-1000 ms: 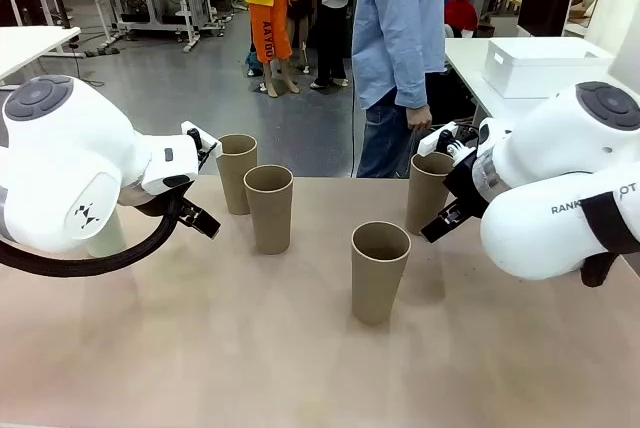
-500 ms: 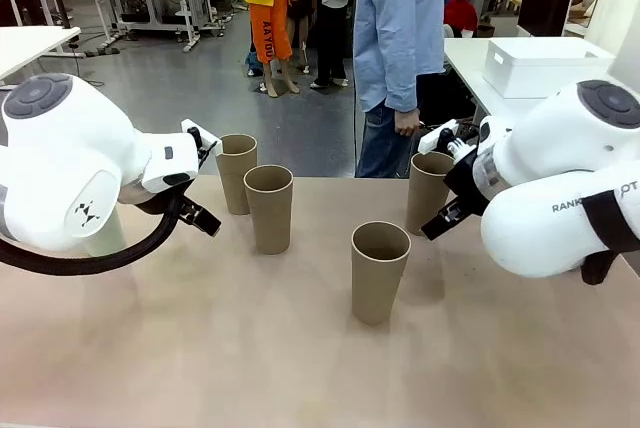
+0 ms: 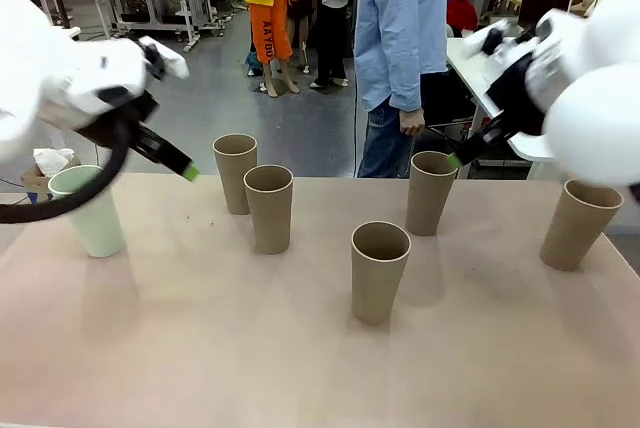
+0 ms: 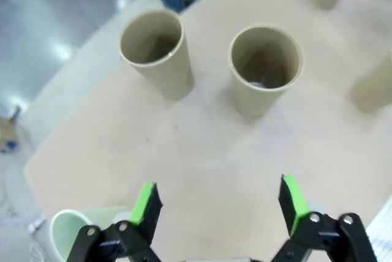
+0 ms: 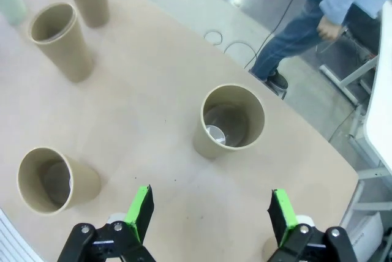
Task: Stack the cups and store them in the basket.
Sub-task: Pick up two Reusable plastic cups , one in each hand.
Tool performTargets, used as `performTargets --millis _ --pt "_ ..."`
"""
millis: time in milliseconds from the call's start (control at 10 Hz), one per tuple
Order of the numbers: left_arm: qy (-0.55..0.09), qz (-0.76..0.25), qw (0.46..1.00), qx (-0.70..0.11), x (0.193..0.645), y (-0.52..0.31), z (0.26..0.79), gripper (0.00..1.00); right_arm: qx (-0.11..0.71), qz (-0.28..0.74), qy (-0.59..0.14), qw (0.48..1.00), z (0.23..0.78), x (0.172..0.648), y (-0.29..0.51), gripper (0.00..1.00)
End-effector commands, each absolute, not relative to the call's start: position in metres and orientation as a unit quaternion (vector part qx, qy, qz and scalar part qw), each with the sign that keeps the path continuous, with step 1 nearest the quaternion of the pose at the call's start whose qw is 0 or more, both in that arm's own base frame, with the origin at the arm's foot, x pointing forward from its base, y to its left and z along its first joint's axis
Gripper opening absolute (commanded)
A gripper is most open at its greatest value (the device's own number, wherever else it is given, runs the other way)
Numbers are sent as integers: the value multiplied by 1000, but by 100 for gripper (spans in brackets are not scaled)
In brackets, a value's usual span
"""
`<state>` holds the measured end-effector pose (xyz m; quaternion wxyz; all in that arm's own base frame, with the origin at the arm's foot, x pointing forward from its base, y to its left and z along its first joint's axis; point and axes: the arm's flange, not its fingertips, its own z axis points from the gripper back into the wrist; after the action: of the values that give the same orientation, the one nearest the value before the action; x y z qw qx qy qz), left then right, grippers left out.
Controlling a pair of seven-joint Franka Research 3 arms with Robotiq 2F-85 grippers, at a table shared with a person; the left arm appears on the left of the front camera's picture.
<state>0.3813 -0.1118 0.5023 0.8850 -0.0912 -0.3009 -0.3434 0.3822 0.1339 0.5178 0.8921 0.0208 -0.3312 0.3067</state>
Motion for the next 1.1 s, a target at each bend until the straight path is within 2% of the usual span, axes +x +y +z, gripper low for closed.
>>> performTargets --millis 0,400,700,1000 --pt "-290 -406 857 -132 364 -54 526 100 77 363 -333 867 541 363 73 100" --pt "-312 -478 798 -195 343 44 525 100 149 405 -370 823 533 341 -45 100" --pt "-370 -509 743 -229 331 77 529 100 192 426 -409 784 522 334 -90 100" --pt "-399 -537 707 -231 333 77 526 100 206 428 -433 766 509 330 -108 100"
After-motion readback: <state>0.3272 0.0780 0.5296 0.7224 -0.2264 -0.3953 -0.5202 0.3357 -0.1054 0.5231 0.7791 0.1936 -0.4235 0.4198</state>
